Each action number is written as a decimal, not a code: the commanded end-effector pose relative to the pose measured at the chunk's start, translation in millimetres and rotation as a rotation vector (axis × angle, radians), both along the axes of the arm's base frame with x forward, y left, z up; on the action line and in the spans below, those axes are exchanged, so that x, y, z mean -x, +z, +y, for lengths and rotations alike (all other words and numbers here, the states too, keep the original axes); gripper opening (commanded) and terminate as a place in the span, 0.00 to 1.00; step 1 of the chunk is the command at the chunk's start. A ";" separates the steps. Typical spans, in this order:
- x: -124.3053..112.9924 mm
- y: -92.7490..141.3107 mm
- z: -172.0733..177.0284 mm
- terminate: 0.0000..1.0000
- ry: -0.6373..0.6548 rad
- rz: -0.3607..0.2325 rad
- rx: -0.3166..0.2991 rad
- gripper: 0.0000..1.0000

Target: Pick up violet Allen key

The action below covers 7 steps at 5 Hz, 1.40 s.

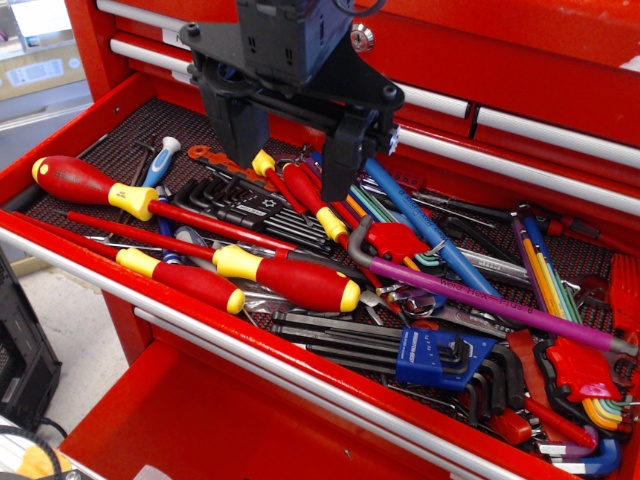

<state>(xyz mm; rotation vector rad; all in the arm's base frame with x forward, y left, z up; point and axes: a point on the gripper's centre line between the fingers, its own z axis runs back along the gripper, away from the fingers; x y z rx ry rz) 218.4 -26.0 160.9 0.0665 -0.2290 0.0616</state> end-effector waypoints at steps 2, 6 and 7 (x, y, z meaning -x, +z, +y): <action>-20.3 -2.6 -21.2 0.00 0.249 -0.032 0.052 1.00; -71.1 -65.1 -76.1 0.00 1.081 -0.033 0.218 1.00; -77.7 -76.5 -78.6 0.00 1.156 0.026 0.294 1.00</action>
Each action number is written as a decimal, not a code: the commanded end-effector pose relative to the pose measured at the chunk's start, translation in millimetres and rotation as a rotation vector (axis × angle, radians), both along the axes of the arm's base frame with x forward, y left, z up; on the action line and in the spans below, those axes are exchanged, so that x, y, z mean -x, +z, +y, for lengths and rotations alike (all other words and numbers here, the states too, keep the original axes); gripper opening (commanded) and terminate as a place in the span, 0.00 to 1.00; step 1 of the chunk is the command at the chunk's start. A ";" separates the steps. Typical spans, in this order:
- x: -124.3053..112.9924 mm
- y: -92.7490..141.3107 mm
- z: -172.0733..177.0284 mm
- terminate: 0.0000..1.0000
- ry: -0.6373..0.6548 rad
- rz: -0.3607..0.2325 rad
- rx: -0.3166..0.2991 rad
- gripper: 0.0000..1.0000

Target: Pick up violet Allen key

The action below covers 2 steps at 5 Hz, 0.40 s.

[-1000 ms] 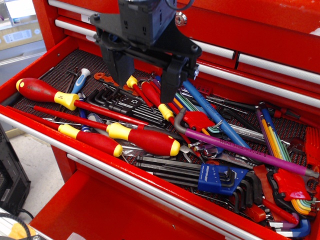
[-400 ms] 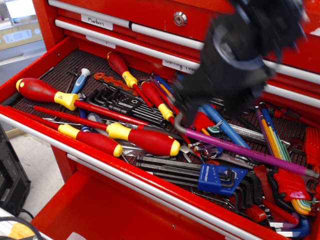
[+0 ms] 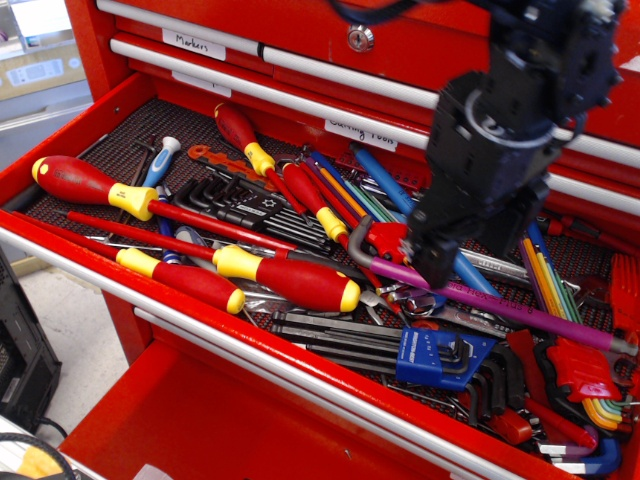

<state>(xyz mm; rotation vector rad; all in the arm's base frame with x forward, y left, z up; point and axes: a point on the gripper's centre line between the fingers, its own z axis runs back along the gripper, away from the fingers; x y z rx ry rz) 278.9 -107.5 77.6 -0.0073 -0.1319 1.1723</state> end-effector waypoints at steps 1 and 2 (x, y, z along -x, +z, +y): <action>-23.8 -13.4 -1.5 0.00 0.118 -0.083 0.112 1.00; -35.0 -24.9 6.4 0.00 0.168 -0.075 0.161 1.00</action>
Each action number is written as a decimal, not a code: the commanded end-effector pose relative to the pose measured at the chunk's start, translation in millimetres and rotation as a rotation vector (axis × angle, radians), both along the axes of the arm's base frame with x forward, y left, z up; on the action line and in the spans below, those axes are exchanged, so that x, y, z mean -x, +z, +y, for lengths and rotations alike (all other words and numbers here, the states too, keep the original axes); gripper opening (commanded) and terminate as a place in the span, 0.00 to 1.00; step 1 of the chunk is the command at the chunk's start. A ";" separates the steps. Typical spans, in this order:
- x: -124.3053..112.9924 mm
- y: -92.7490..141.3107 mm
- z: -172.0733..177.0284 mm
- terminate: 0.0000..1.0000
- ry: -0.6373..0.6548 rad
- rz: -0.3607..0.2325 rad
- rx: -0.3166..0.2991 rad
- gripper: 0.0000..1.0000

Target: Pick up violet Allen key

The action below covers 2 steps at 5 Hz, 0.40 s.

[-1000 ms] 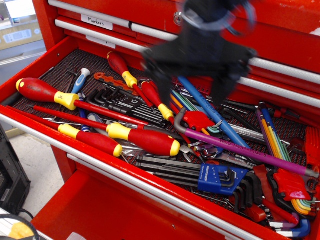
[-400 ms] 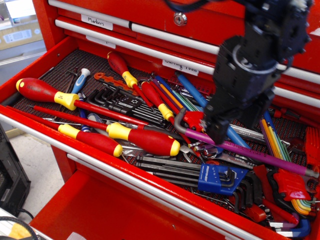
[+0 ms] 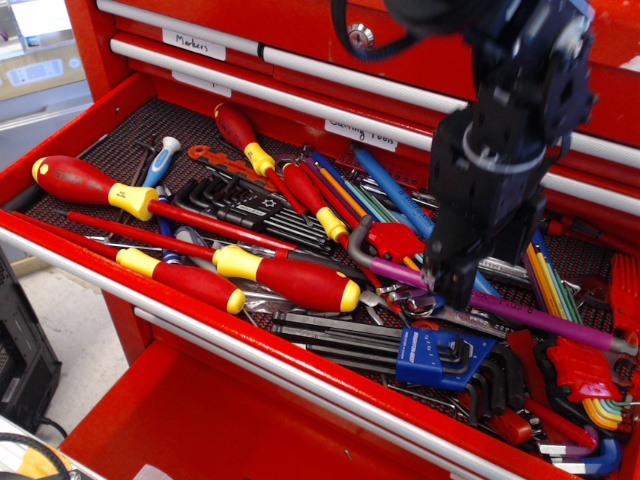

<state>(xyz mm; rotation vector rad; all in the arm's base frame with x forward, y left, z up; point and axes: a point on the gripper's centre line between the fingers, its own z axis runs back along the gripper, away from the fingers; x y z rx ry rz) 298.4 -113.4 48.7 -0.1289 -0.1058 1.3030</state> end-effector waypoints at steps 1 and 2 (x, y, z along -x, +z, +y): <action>-16.9 -13.7 20.4 0.00 0.047 -0.050 0.076 1.00; -17.1 -32.1 27.7 0.00 0.037 -0.078 0.092 1.00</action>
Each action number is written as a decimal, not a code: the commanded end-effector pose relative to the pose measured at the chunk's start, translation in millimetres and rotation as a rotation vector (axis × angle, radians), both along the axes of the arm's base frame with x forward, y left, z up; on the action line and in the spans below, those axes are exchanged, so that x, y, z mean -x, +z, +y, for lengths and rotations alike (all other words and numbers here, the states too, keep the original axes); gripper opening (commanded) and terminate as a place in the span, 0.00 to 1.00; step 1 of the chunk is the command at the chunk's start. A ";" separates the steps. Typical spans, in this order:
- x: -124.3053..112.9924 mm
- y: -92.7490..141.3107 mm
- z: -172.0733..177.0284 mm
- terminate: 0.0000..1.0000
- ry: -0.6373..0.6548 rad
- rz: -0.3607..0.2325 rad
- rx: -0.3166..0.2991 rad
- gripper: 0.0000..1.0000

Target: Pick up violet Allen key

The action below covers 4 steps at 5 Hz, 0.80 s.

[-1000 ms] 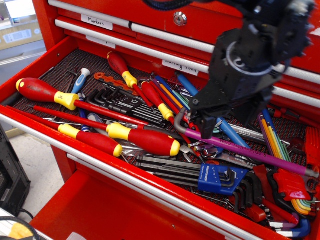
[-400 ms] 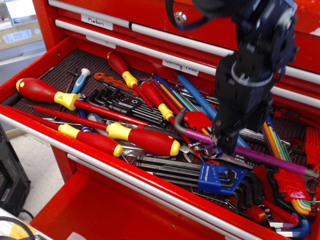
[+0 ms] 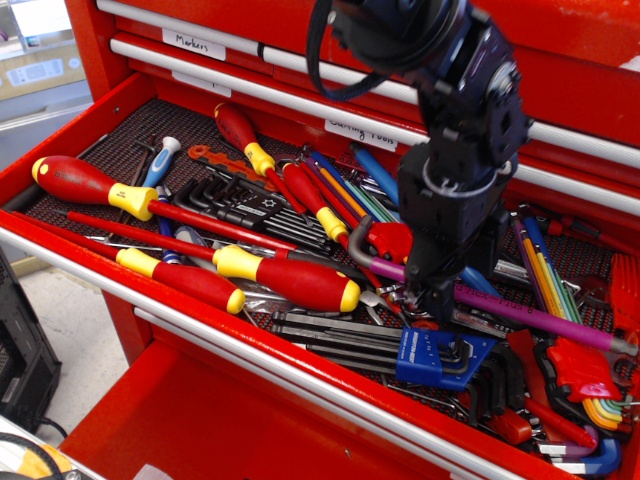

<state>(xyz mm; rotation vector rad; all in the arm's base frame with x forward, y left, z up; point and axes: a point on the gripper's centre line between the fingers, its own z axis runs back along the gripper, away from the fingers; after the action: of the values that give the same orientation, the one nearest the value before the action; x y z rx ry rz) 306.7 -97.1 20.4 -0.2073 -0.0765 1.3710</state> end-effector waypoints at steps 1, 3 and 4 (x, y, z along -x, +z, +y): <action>-7.6 -12.9 8.8 0.00 -0.010 -0.058 0.000 0.00; -5.1 3.0 1.3 0.00 -0.031 -0.008 -0.001 0.00; -4.5 30.9 7.5 0.00 -0.059 0.041 -0.061 0.00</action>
<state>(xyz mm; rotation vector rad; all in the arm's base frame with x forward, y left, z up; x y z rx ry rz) 294.4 -84.6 30.2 -0.0103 -0.0139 1.3200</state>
